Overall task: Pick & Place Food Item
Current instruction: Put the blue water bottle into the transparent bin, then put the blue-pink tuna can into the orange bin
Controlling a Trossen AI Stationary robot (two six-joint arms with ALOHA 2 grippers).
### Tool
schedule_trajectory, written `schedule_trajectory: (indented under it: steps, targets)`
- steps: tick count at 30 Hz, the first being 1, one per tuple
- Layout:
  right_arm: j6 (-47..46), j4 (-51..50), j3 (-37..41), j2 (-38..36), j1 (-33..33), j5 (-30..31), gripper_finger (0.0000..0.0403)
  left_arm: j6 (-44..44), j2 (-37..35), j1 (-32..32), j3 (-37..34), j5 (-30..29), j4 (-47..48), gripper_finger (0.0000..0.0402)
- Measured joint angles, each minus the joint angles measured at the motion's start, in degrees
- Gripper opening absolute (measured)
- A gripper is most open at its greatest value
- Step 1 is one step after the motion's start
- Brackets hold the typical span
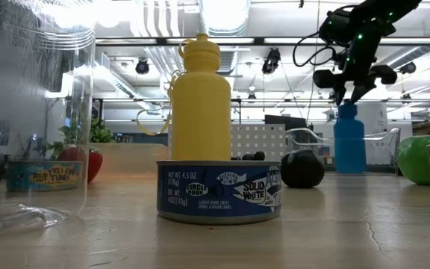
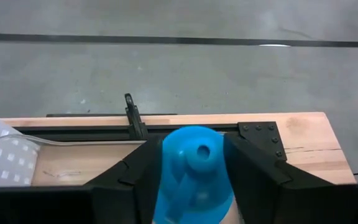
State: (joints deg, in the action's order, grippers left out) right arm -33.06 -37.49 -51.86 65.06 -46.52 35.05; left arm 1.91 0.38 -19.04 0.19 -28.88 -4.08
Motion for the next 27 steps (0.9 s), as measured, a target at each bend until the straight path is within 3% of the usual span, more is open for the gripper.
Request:
schedule_trajectory:
  steps: [9,16,27]
  targets:
    - [0.4,-1.6,-2.0,-1.7,0.0,-1.1,0.0211,0.0,0.0,0.0,0.0,0.0,0.0,0.0028]
    - [4.0,-2.8,-5.6,-7.1,0.8,-6.8,0.0215,-0.2,0.0,0.0,0.0,0.0,0.0,0.0028]
    - [8.3,-2.4,-6.3,-15.2,15.4,-6.6,0.0175,-1.8,0.0,0.0,0.0,0.0,0.0,0.0028]
